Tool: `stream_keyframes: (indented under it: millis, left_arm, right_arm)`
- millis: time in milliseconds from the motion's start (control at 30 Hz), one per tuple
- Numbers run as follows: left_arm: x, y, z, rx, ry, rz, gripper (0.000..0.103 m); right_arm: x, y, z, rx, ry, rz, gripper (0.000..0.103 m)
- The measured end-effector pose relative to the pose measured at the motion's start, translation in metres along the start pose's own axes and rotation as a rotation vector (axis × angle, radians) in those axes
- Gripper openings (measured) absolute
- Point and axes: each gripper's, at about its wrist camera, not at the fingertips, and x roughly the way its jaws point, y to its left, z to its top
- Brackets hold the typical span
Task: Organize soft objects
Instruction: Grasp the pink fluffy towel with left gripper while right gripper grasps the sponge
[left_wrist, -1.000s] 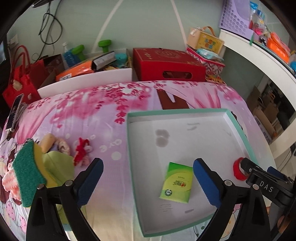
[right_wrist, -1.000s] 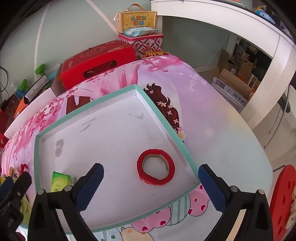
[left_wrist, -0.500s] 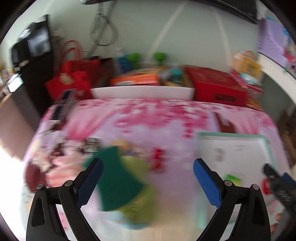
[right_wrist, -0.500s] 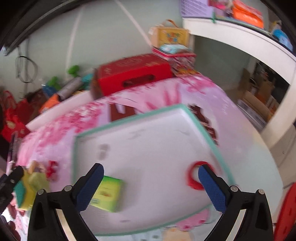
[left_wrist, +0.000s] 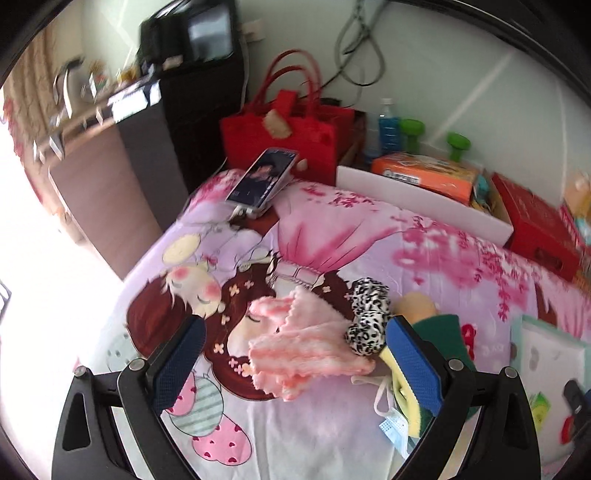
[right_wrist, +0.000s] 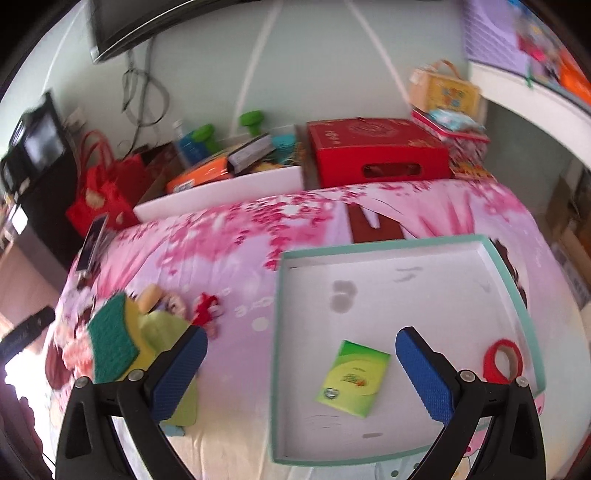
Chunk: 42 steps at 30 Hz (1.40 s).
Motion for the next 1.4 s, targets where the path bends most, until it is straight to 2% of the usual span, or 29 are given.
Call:
stream_keyframes:
  millis: [100,200,367,533,667,733,800,1067,1267,1367,1400]
  left_arm:
    - [0.006,0.013,0.000,-0.037,0.022,-0.026,0.098]
    - [0.011,0.018,-0.001,-0.016,0.031,0.020,0.098]
    - [0.024,0.031,-0.002,-0.023,0.065,0.056,0.098]
    - [0.052,0.050,-0.007,-0.103,0.157,0.005,0.098]
    - [0.058,0.053,-0.007,-0.143,0.164,-0.052,0.098]
    - [0.063,0.053,-0.008,-0.178,0.177,-0.114,0.098]
    - [0.068,0.053,-0.009,-0.195,0.198,-0.146,0.098]
    - [0.087,0.037,-0.015,-0.132,0.286,-0.091,0.098]
    - [0.093,0.026,-0.017,-0.119,0.310,-0.123,0.098]
    - [0.097,0.021,-0.017,-0.106,0.313,-0.114,0.098]
    - [0.099,0.020,-0.018,-0.108,0.321,-0.116,0.096]
  right_arm:
    - [-0.003,0.027,0.000,-0.058,0.004,0.040,0.103]
    - [-0.002,0.053,-0.001,-0.101,0.014,0.097,0.103]
    - [0.007,0.097,-0.005,-0.205,0.044,0.116,0.103]
    - [0.016,0.133,-0.008,-0.263,0.067,0.154,0.103]
    - [0.029,0.154,-0.014,-0.302,0.103,0.163,0.103]
    - [0.035,0.159,-0.018,-0.317,0.121,0.166,0.103]
    - [0.042,0.164,-0.022,-0.332,0.136,0.158,0.103]
    - [0.059,0.171,-0.032,-0.360,0.168,0.147,0.103]
    - [0.062,0.168,-0.034,-0.352,0.170,0.136,0.103]
    - [0.061,0.165,-0.033,-0.345,0.167,0.138,0.097]
    - [0.060,0.163,-0.032,-0.339,0.162,0.143,0.092]
